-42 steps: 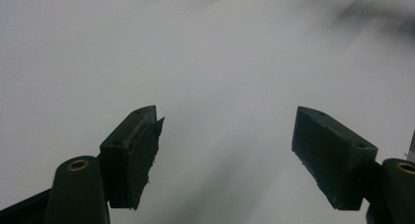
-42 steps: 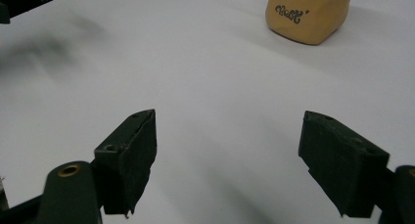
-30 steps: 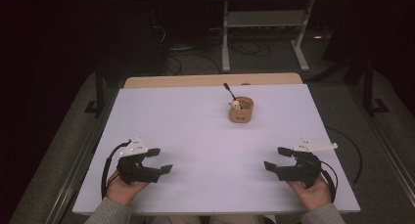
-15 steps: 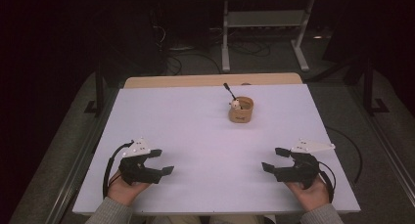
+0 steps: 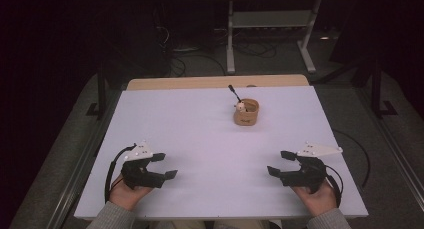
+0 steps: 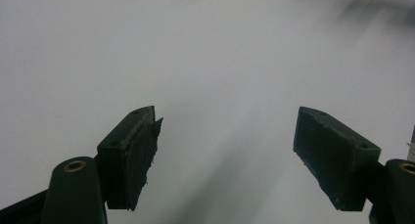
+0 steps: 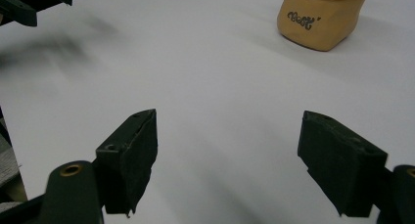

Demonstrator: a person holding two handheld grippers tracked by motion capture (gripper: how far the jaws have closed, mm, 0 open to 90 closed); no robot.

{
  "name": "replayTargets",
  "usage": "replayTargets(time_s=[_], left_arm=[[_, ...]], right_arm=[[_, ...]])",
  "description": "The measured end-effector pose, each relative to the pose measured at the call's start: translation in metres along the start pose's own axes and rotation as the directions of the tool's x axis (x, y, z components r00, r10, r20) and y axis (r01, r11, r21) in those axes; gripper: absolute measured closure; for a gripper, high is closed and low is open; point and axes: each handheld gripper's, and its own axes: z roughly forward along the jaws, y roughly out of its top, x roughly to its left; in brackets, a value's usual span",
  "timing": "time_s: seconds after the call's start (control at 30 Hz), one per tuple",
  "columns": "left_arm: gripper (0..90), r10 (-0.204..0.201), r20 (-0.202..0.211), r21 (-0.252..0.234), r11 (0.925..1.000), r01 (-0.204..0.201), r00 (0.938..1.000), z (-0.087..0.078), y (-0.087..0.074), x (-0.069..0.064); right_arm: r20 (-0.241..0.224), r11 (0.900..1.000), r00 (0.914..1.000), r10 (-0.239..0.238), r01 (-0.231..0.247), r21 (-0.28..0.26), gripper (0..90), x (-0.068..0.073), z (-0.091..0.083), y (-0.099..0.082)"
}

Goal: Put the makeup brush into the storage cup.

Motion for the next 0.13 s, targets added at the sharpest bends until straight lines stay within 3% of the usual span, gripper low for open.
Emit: replayTargets(time_s=[0.13], left_arm=[[23.9,-0.001,0.005,-0.001,1.0,0.001,1.0,0.0,-0.0001,0.0001]], right_arm=[[-0.002,1.0,1.0,0.0,0.0,-0.009,21.5,0.0,-0.0005,0.0005]])
